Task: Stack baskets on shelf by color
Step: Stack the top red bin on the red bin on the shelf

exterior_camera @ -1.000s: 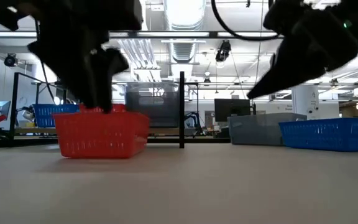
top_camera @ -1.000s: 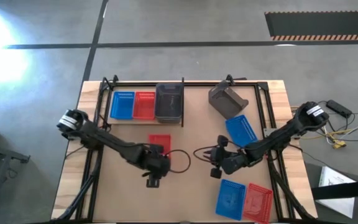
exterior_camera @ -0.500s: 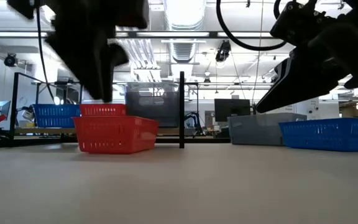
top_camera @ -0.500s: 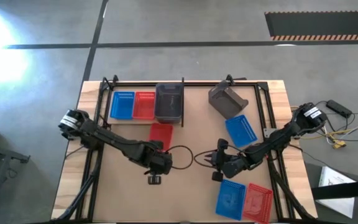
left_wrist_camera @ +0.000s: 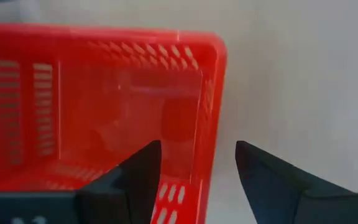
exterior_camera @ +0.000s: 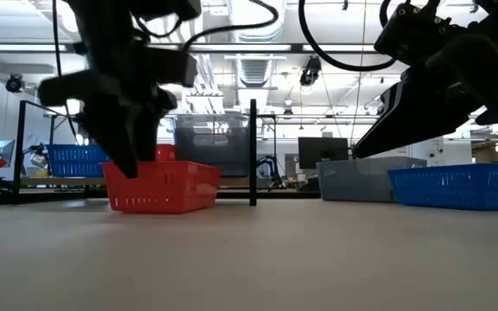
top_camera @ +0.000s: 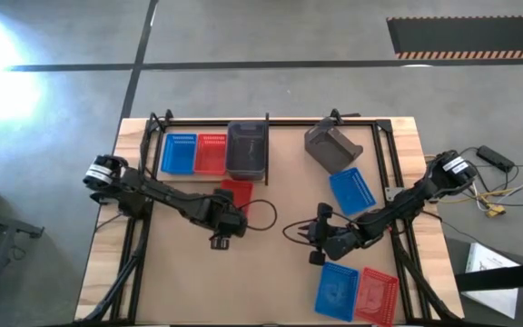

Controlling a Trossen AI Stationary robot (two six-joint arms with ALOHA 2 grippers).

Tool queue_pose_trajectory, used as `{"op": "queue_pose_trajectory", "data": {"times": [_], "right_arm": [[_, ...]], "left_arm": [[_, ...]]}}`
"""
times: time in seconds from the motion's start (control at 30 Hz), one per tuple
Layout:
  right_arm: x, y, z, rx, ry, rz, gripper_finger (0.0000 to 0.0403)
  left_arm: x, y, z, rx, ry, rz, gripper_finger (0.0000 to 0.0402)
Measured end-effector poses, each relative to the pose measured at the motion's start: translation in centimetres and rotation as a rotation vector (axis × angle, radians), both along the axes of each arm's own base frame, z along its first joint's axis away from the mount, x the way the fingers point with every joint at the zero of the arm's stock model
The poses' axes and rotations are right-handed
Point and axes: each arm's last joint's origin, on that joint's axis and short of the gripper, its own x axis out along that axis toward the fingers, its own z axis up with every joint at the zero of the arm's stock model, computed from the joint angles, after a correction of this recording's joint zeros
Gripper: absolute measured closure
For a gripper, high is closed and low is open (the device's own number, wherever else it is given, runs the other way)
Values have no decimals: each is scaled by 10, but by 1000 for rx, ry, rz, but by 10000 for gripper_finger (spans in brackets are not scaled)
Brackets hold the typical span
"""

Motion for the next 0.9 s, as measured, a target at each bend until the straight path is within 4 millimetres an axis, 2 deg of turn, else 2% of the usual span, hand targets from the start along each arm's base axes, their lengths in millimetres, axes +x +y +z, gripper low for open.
{"op": "queue_pose_trajectory", "data": {"times": [0.13, 0.4, 0.53, 0.63, 0.8, 0.9], "right_arm": [[0, 0, 0, 2, -3, 0, 344], [1, 1, 1, 5, -16, 5, 344], [1, 1, 1, 6, -17, 5, 344], [1, 1, 1, 9, -17, 3, 344], [2, 1, 2, -13, -18, 21, 347], [3, 2, 3, -37, -27, 45, 347]], "left_arm": [[1, 1, -3, -8, -25, 8, 241], [5, -1, -3, -29, -58, 6, 384], [3, -4, -1, -28, -47, -3, 394], [-2, -18, 12, -55, -15, -16, 397], [-20, -45, 51, -160, 36, -95, 399], [-38, -47, 79, -157, 62, -62, 400]]}}
